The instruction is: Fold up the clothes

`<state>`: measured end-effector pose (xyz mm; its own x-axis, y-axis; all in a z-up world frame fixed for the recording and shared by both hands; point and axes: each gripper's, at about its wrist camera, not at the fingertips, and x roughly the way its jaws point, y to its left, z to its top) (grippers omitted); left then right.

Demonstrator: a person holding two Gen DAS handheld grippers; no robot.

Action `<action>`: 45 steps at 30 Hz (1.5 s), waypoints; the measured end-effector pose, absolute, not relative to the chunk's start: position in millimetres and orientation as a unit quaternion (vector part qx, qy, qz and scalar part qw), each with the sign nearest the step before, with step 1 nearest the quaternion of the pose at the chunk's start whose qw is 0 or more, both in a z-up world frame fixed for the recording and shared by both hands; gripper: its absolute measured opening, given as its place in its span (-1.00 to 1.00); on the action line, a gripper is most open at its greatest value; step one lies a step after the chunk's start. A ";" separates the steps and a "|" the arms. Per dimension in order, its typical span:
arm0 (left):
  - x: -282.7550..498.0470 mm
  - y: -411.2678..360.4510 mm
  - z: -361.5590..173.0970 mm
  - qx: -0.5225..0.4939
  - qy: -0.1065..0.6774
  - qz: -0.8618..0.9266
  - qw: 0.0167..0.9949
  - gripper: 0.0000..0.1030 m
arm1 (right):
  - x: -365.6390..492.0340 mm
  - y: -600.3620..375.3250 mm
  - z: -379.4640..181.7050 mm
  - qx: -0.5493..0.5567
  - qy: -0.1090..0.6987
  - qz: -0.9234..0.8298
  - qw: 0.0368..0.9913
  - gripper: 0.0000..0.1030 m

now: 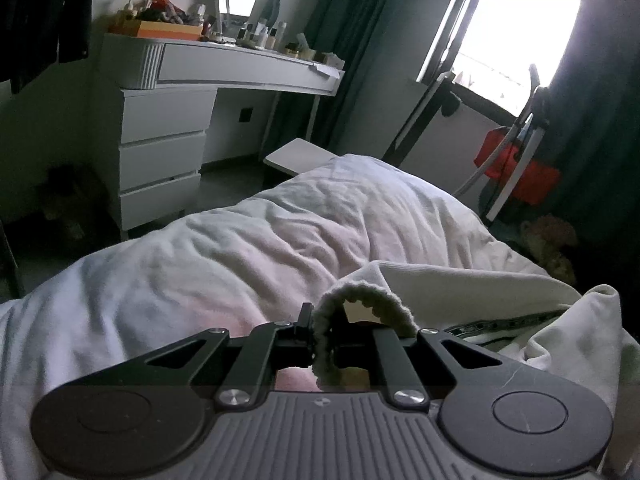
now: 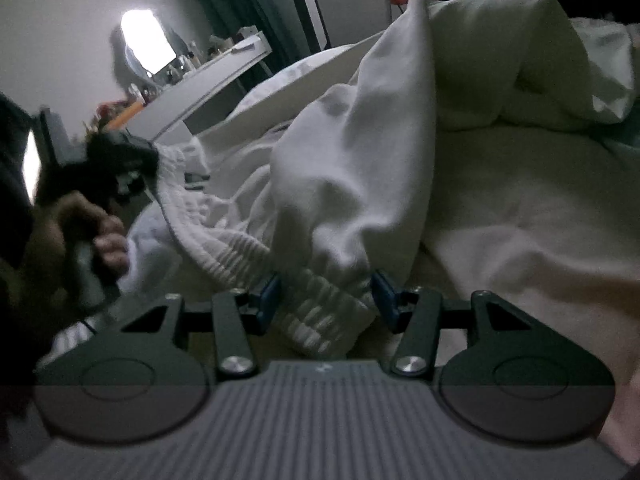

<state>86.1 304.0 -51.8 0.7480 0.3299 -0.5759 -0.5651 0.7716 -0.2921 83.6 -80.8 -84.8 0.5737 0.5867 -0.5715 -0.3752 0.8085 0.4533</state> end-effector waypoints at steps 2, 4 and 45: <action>86.1 304.9 -51.8 -0.231 0.258 0.249 0.904 -0.78 | 85.1 -94.1 -78.6 0.173 0.366 0.276 0.872 0.06; 86.1 306.1 -52.0 -0.234 0.261 0.250 0.903 -0.78 | 87.1 -108.3 -76.4 0.205 0.361 0.263 0.871 0.30; 26.6 338.4 -38.8 -0.369 0.235 0.171 0.883 0.43 | 98.3 -132.1 -138.5 0.434 0.401 0.246 0.768 -0.48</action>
